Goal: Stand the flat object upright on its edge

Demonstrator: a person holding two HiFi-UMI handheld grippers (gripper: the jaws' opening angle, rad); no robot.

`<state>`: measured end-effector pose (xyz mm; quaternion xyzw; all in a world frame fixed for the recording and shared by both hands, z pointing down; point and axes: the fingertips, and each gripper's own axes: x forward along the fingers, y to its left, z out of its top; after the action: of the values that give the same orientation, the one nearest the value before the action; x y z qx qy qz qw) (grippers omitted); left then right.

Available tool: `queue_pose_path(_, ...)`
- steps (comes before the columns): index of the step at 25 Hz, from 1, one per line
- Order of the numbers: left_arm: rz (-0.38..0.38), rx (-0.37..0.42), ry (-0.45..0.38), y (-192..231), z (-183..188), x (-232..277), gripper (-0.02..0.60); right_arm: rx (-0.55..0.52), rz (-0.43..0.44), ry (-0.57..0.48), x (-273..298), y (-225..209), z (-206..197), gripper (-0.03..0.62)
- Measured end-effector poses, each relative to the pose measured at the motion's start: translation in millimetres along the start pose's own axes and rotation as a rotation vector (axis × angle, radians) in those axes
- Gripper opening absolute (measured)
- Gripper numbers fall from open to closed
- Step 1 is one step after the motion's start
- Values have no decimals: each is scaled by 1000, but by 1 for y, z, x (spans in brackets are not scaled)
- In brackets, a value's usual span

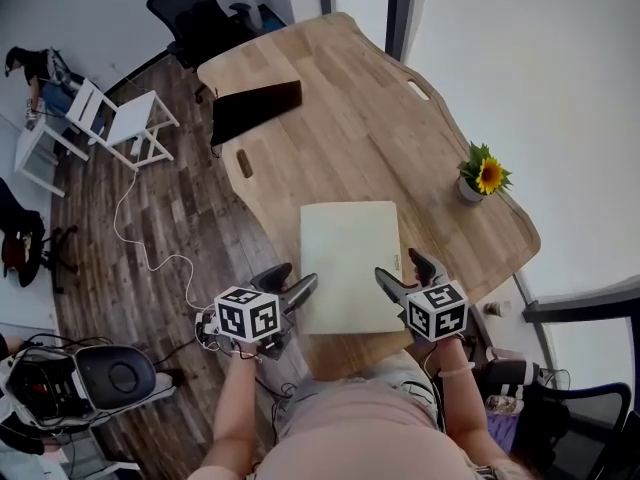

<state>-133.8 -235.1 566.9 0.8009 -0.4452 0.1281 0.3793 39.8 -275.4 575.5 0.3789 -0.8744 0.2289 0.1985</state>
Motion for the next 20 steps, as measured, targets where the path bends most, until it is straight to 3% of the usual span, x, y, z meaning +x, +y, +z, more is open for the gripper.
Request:
queue_pose_path(12,22,-107,102,35,-17,33,278,55,38,123,38,-23,-29,350)
queue_pose_path(20,13,-182,151,57,-30,49,285,167,35,169,56,-33,-45,359)
